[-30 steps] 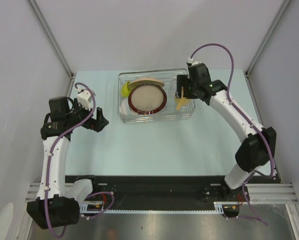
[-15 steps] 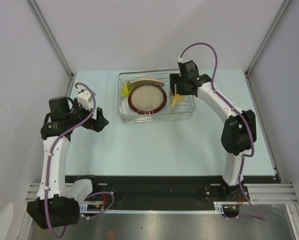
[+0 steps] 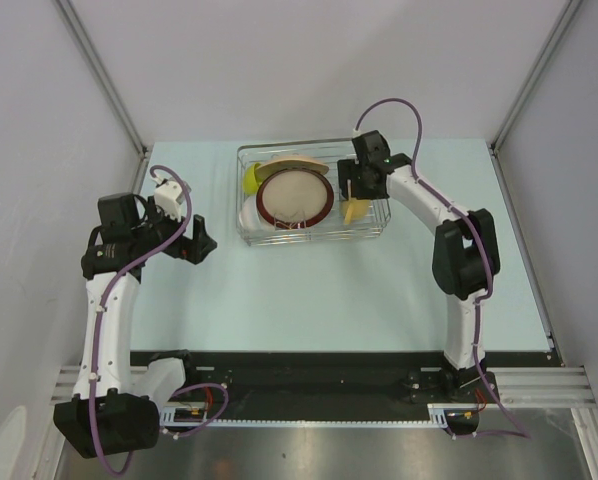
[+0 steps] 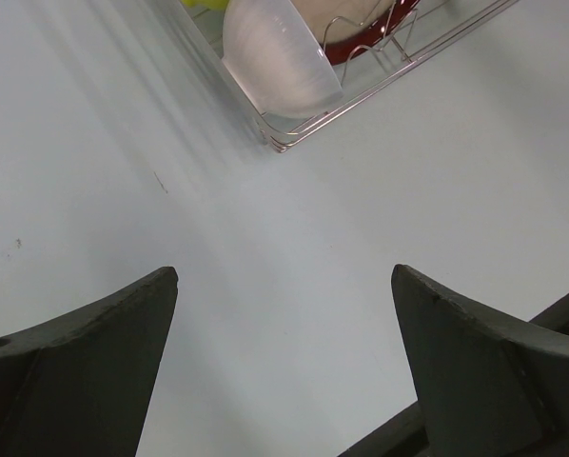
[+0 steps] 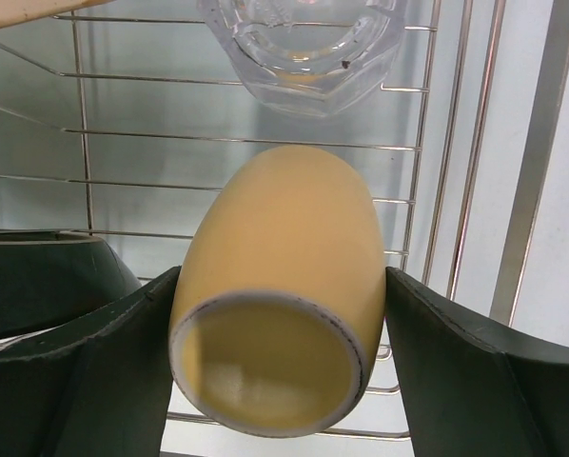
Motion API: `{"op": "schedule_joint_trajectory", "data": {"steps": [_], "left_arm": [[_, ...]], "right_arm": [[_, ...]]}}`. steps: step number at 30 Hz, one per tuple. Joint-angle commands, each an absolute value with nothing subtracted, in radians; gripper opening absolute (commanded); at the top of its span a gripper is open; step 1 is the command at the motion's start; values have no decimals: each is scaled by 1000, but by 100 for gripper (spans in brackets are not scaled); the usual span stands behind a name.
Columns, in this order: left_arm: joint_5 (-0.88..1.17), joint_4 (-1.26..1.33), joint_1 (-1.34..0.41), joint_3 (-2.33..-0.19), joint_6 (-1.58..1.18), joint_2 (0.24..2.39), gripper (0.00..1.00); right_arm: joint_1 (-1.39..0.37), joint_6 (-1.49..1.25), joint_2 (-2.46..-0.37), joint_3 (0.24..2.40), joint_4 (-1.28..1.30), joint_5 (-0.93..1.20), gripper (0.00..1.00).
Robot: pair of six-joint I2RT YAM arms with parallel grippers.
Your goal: Load the mixed dishes into the dish rack
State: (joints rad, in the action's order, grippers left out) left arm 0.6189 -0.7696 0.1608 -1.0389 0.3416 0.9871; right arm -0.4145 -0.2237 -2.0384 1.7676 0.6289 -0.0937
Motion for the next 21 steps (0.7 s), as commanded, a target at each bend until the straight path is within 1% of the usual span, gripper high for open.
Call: {"op": "schedule_joint_trajectory", "data": {"steps": [1,4,9,12,15,16,18,19,20,21], "left_arm": [[618,-755,172,-1048,362,982,100],[612,-756,172,-1045,367,980,100],[607,-759,172,-1035,379,979,100],[607,-752,172,-1028,382,982,100],[606,-743,172,-1022,376,988,100],[606,-739,170,-1022,373,991,100],[601,-729,170,-1026,371,999,100],[597,-724,172,-1031,362,1000,100],[592,-716,172,-1032,361,1000,100],[589,-709,172,-1037,356,1003,100]], "right_arm": [[-417,-198,-2046,1799,568,-89,12],[-419,-198,-2057,1798,569,-92,17],[-417,-201,-2072,1779,571,-103,18],[-419,-206,-2069,1763,569,-101,22],[-422,-207,-2054,1744,568,-104,46],[-425,-207,-2046,1740,563,-116,59],[-431,-206,-2028,1730,560,-126,69],[-431,-203,-2022,1720,554,-129,75],[-433,-201,-2017,1718,552,-133,78],[-433,-202,-2008,1717,552,-136,85]]}}
